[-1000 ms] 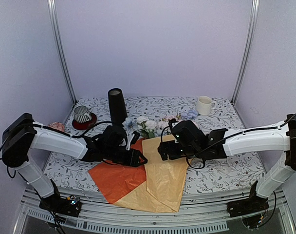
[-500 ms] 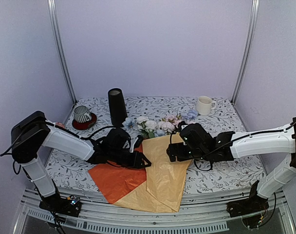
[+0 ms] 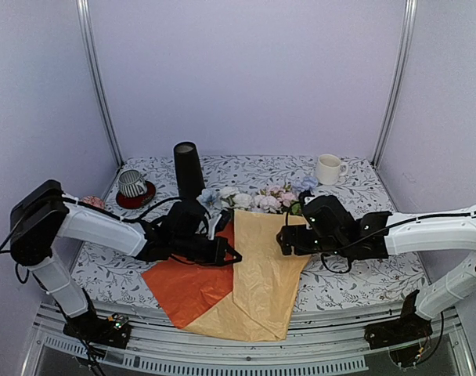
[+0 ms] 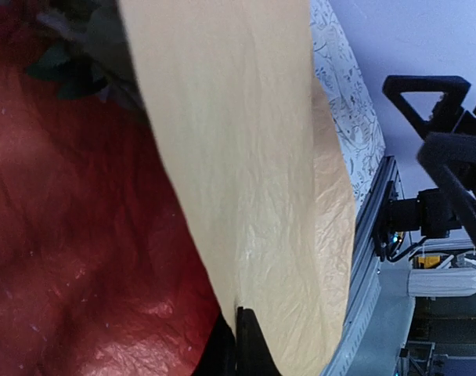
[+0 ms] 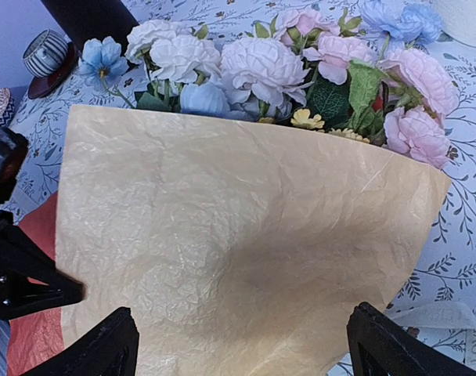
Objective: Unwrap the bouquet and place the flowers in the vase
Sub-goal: Unfold the two-thirds folded wrapping paper from the folded wrapping paper.
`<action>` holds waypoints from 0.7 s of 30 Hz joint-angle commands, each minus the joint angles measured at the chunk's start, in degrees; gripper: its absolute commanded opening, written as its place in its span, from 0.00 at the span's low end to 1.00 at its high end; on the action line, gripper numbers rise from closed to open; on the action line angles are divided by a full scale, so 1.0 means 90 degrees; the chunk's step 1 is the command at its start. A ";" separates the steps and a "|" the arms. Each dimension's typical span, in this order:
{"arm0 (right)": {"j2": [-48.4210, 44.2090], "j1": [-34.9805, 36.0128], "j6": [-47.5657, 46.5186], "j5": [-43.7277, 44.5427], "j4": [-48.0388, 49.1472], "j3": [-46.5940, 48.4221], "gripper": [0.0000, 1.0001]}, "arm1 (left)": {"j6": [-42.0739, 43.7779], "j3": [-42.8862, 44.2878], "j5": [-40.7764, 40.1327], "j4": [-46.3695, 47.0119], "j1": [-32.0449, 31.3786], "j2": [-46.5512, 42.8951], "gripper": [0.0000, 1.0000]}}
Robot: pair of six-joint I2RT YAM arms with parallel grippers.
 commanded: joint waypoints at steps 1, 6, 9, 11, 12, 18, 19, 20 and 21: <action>-0.0341 -0.0137 0.0090 0.0292 -0.0111 -0.0085 0.95 | 0.0410 0.0411 -0.0468 -0.0453 -0.0282 -0.0649 0.00; -0.0899 -0.0337 0.0102 0.0641 -0.0520 -0.0083 0.95 | 0.0690 0.0927 -0.0733 -0.0831 -0.0793 -0.0878 0.00; -0.1341 -0.0562 0.0103 0.0901 -0.0917 -0.0100 0.95 | 0.0745 0.1284 -0.0766 -0.0827 -0.1121 -0.0727 0.00; -0.1694 -0.0755 0.0103 0.1058 -0.1217 -0.0120 0.95 | 0.0791 0.1572 -0.0807 -0.0836 -0.1324 -0.0521 0.00; -0.1867 -0.0913 0.0099 0.1106 -0.1398 -0.0140 0.95 | 0.0808 0.1739 -0.0799 -0.0836 -0.1426 -0.0397 0.00; -0.2929 -0.1670 0.0000 0.1305 -0.2084 -0.0212 0.95 | 0.0937 0.2987 -0.0591 -0.0860 -0.1904 0.0680 0.00; -0.3061 -0.1755 -0.0026 0.1323 -0.2169 -0.0198 0.95 | 0.0955 0.3181 -0.0544 -0.0867 -0.1954 0.0885 0.00; -0.3193 -0.1837 -0.0053 0.1340 -0.2242 -0.0194 0.95 | 0.0964 0.3374 -0.0523 -0.0873 -0.2015 0.1077 0.00; -0.3329 -0.1883 -0.0100 0.1340 -0.2340 -0.0162 0.95 | 0.0973 0.3545 -0.0485 -0.0887 -0.2078 0.1346 0.00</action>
